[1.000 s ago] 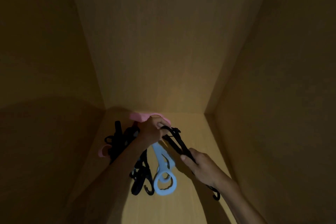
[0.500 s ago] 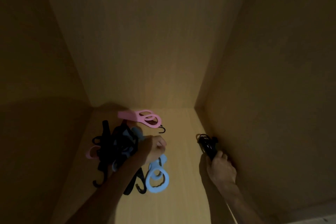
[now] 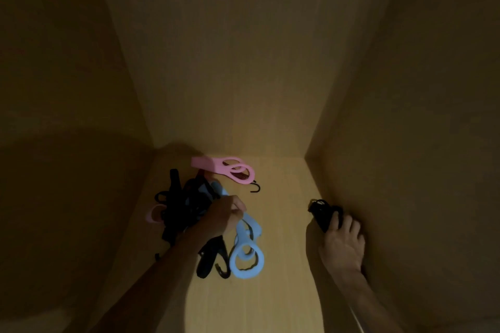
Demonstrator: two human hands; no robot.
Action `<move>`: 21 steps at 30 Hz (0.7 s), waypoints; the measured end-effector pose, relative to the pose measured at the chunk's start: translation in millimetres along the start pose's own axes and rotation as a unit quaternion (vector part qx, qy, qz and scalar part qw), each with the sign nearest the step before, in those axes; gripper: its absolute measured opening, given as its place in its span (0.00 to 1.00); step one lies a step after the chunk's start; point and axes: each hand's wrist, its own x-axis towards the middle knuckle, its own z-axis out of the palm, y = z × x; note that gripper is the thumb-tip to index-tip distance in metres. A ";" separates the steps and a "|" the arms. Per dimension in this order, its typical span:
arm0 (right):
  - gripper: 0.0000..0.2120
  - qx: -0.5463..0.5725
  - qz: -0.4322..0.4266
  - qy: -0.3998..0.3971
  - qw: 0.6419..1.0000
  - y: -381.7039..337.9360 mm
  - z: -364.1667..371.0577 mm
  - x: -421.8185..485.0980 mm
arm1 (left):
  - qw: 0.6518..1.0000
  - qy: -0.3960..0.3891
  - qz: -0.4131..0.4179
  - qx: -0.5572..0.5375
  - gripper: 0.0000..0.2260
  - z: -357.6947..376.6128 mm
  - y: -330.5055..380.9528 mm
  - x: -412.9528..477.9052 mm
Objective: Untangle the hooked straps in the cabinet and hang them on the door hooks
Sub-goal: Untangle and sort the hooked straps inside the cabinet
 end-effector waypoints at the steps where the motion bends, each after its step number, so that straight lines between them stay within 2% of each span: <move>1: 0.37 -0.005 -0.015 0.003 1.000 -5.1 -7.6 -0.6 | 1.000 0.007 0.000 0.005 0.05 -6.4 -0.2 -2.8; 4: 0.34 -0.011 -0.088 0.000 0.996 -28.4 -23.1 -2.2 | 0.998 0.055 -0.007 0.035 0.10 -26.5 -4.1 -12.3; 6: 0.29 0.038 -0.164 0.004 0.986 -48.5 -28.0 -5.3 | 0.995 0.100 -0.017 0.014 0.08 -36.2 -9.6 -17.0; 8: 0.21 0.114 -0.249 -0.033 0.961 -72.6 -31.4 -10.9 | 0.991 0.136 -0.018 0.002 0.03 -42.7 -16.1 -20.6; 11: 0.14 0.194 -0.342 -0.059 0.918 -108.9 -37.3 -20.3 | 0.986 0.163 -0.024 0.005 0.04 -50.4 -21.1 -30.3; 13: 0.14 0.223 -0.354 -0.087 0.904 -127.5 -43.4 -23.8 | 0.984 0.173 -0.042 0.016 0.05 -55.0 -25.7 -36.6; 18: 0.13 0.312 -0.320 -0.165 0.879 -169.5 -44.3 -22.9 | 0.983 0.140 -0.112 0.024 0.14 -67.5 -43.2 -50.4; 19: 0.15 0.327 -0.315 -0.177 0.873 -177.6 -41.3 -20.1 | 0.984 0.128 -0.117 0.026 0.15 -69.4 -46.2 -52.6; 21: 0.21 0.354 -0.305 -0.189 0.864 -193.7 -23.7 -8.6 | 0.988 0.095 -0.122 0.014 0.10 -70.6 -50.0 -60.0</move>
